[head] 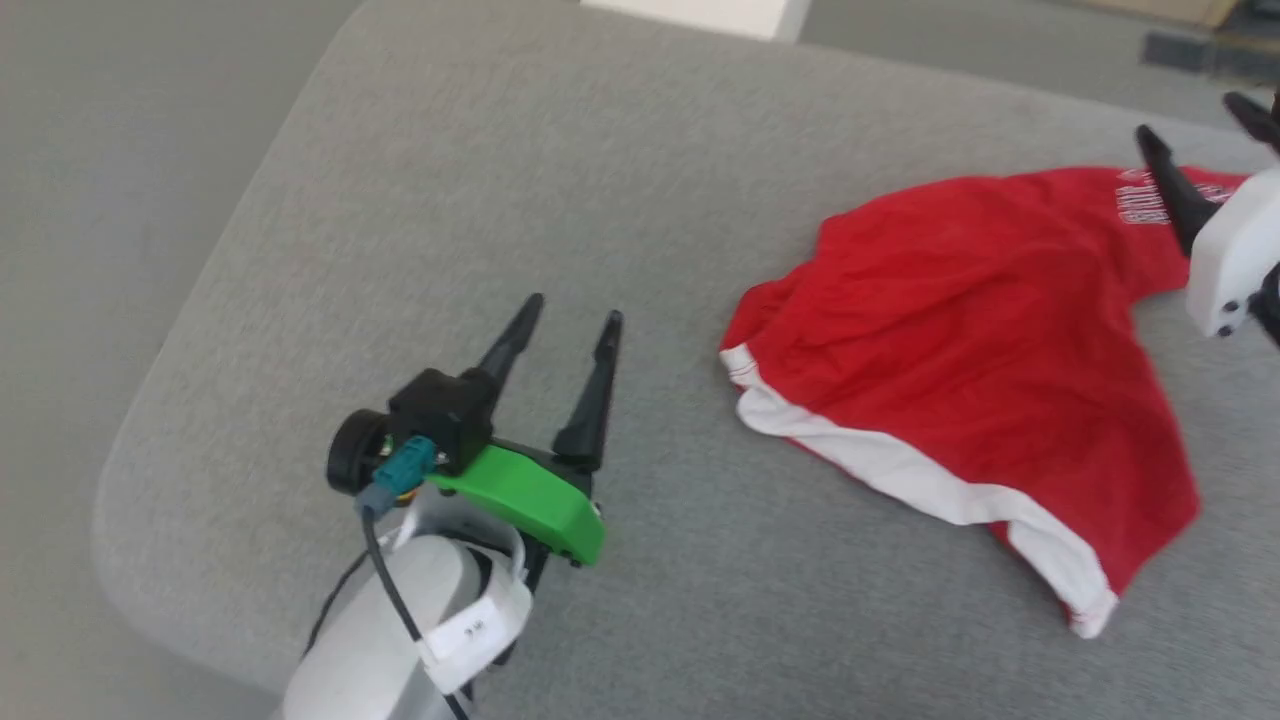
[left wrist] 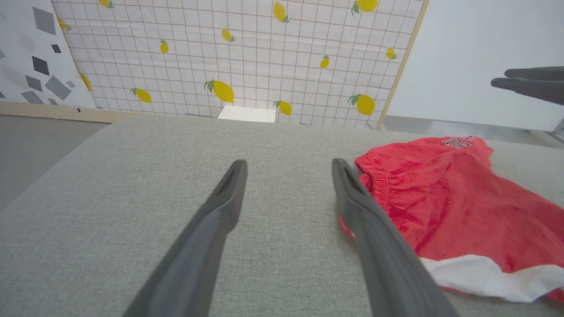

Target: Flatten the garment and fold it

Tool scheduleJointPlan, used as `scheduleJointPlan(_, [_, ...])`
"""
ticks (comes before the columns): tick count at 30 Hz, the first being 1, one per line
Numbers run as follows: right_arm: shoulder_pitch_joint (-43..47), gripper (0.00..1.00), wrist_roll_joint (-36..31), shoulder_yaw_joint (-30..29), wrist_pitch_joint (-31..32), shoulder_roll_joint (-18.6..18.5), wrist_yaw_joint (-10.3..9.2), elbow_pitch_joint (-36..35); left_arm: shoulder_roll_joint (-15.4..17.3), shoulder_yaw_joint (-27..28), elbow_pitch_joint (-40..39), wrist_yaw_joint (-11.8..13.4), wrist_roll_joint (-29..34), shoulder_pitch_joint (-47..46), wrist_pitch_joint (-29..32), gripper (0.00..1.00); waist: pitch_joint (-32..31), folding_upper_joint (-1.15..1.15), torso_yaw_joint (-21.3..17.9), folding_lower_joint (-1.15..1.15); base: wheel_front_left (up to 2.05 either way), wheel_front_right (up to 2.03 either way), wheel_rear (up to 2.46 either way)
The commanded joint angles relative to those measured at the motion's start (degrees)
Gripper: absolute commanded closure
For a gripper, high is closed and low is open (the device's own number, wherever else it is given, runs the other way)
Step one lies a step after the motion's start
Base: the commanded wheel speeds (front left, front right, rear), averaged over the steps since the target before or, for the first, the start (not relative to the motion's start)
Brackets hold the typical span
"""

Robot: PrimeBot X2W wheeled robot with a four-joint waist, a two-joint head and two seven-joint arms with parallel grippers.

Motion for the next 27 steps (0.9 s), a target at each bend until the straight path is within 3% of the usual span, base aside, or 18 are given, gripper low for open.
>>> scheduleJointPlan(1, [1.8, 0.0, 1.73, -0.26, -1.59, 0.15, -0.09, -1.04, 0.61, 0.51, 0.18, 0.38, -0.68, -0.23, 0.33, 0.0, -4.1, 0.0, -3.68, 0.0, 0.0, 0.0, 0.0])
scheduleJointPlan(6, [8.19, 0.0, 4.92, 0.16, -5.39, 0.32, -0.09, -8.05, 1.7, 1.94, 0.01, 0.96, -2.03, 0.49, 1.06, 0.0, -6.61, 0.0, -6.2, 0.0, 0.0, 0.0, 0.0])
scheduleJointPlan(10, [15.11, 0.0, 4.96, -4.66, -7.02, 2.87, -0.09, -12.73, 2.54, 2.99, -0.27, 1.43, -3.19, 1.49, 1.68, 0.0, -7.6, 0.0, -7.84, 0.0, 0.0, 0.0, 0.0])
scheduleJointPlan(11, [17.19, 0.0, 4.6, -6.62, -7.46, 4.23, -0.09, -14.12, 2.76, 3.25, -0.31, 1.5, -3.64, 1.81, 2.01, 0.0, -7.82, 0.0, -8.32, 0.0, 0.0, 0.0, 0.0])
scheduleJointPlan(12, [23.44, 0.0, 3.17, -12.62, -7.96, 9.11, -0.09, -18.01, 3.45, 3.31, -0.29, 1.03, -4.91, 2.73, 3.55, 0.0, -8.2, 0.0, -9.4, 0.0, 0.0, 0.0, 0.0])
scheduleJointPlan(20, [39.07, 0.0, -3.19, -22.61, -5.73, 24.81, -0.09, -28.28, 5.52, 2.17, -1.11, -1.16, -7.3, 3.87, 8.21, 0.0, -7.51, 0.0, -12.1, 0.0, 0.0, 0.0, 0.0])
scheduleJointPlan(27, [46.83, 0.0, -6.45, -23.41, -1.7, 29.78, -0.09, -36.39, 8.77, -0.85, -1.9, -4.76, -8.7, 1.51, 17.41, 0.0, -5.17, 0.0, -14.32, 0.0, 0.0, 0.0, 0.0])
